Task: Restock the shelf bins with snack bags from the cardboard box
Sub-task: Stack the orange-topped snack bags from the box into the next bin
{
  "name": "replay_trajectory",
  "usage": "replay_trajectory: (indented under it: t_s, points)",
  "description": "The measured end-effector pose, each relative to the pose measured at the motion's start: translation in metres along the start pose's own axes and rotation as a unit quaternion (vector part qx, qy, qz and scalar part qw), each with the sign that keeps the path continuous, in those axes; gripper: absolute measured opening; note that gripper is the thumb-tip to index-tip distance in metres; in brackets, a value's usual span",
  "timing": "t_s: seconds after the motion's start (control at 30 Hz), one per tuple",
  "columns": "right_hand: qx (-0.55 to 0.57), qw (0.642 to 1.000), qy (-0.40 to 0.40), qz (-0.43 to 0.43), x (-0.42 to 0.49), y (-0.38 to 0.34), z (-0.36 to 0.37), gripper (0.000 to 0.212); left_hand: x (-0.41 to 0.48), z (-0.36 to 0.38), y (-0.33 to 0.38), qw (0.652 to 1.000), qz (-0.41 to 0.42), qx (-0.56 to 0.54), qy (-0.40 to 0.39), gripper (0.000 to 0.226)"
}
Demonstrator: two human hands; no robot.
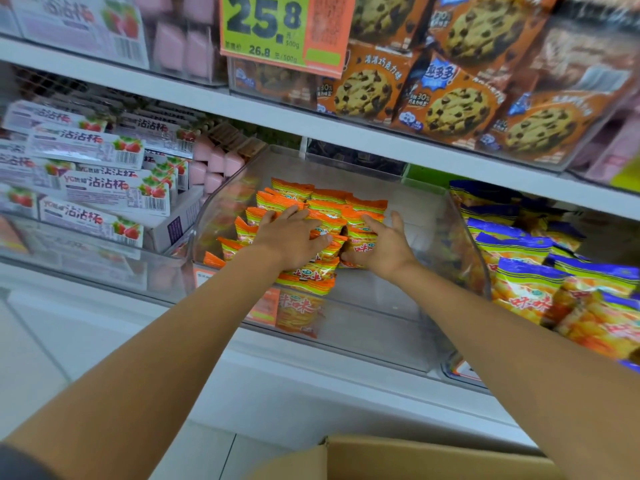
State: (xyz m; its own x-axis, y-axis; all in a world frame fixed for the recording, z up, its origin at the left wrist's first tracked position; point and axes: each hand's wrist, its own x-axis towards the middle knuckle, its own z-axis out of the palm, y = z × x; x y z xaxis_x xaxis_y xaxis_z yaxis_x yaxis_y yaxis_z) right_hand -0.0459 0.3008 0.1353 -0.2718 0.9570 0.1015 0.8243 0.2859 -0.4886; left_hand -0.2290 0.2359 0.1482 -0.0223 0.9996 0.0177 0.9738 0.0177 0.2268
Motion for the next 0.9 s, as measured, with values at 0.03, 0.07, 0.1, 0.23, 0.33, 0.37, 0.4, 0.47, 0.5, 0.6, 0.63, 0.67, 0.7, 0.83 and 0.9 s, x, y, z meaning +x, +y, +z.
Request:
replay_trajectory:
  t_s: [0.03,0.07,0.1,0.23,0.33,0.37,0.4,0.47,0.5,0.6,0.63,0.67,0.7,0.83,0.9]
  points:
    - [0.005,1.0,-0.003,0.003,-0.003,0.001,-0.003,0.099,-0.002,-0.002,0.001,1.0,0.002,-0.01,0.003,0.058]
    - [0.006,1.0,-0.006,0.004,-0.006,0.001,-0.006,0.099,-0.005,-0.004,0.002,1.0,0.005,-0.024,0.009,0.057]
    - [0.007,1.0,-0.007,0.002,-0.009,0.001,-0.01,0.097,-0.009,-0.006,0.003,0.999,0.008,-0.038,0.018,0.056]
    - [-0.017,0.998,-0.048,-0.033,-0.024,-0.005,-0.026,0.085,-0.028,-0.018,0.016,0.998,-0.009,-0.06,0.028,0.051]
    - [0.012,0.999,-0.038,-0.003,-0.027,-0.007,-0.03,0.053,-0.043,-0.022,0.023,0.998,-0.032,-0.045,0.004,0.05]
    - [0.037,0.999,-0.011,0.013,-0.026,-0.008,-0.03,0.043,-0.046,-0.022,0.023,0.999,-0.036,-0.04,0.002,0.051]
    - [0.051,0.998,0.011,0.021,-0.023,-0.008,-0.03,0.035,-0.048,-0.021,0.022,0.998,-0.039,-0.04,0.004,0.052]
    - [0.053,0.998,0.022,0.027,-0.017,-0.006,-0.03,0.028,-0.049,-0.019,0.021,0.999,-0.039,-0.036,0.012,0.054]
    - [0.062,0.997,0.027,0.032,-0.013,-0.005,-0.027,0.028,-0.049,-0.018,0.021,0.999,-0.04,-0.032,0.014,0.055]
    - [0.08,0.992,0.08,0.063,-0.004,0.0,-0.019,0.027,-0.046,-0.016,0.021,0.999,-0.043,-0.019,0.012,0.055]
    - [0.09,0.988,0.097,0.08,-0.001,0.003,-0.017,0.026,-0.045,-0.015,0.02,0.999,-0.041,-0.01,0.009,0.056]
    - [0.107,0.984,0.111,0.094,0.0,0.005,-0.015,0.026,-0.046,-0.014,0.02,0.999,-0.039,0.0,0.004,0.057]
    - [0.128,0.979,0.117,0.105,0.002,0.007,-0.013,0.026,-0.046,-0.013,0.02,0.999,-0.037,0.008,-0.002,0.058]
    - [0.217,0.966,0.077,0.113,0.007,0.0,-0.002,0.029,-0.041,-0.012,0.018,0.998,-0.02,0.02,-0.056,0.058]
    - [0.264,0.956,0.035,0.126,0.01,0.0,0.004,0.041,-0.037,-0.012,0.019,0.997,-0.024,0.03,-0.073,0.055]
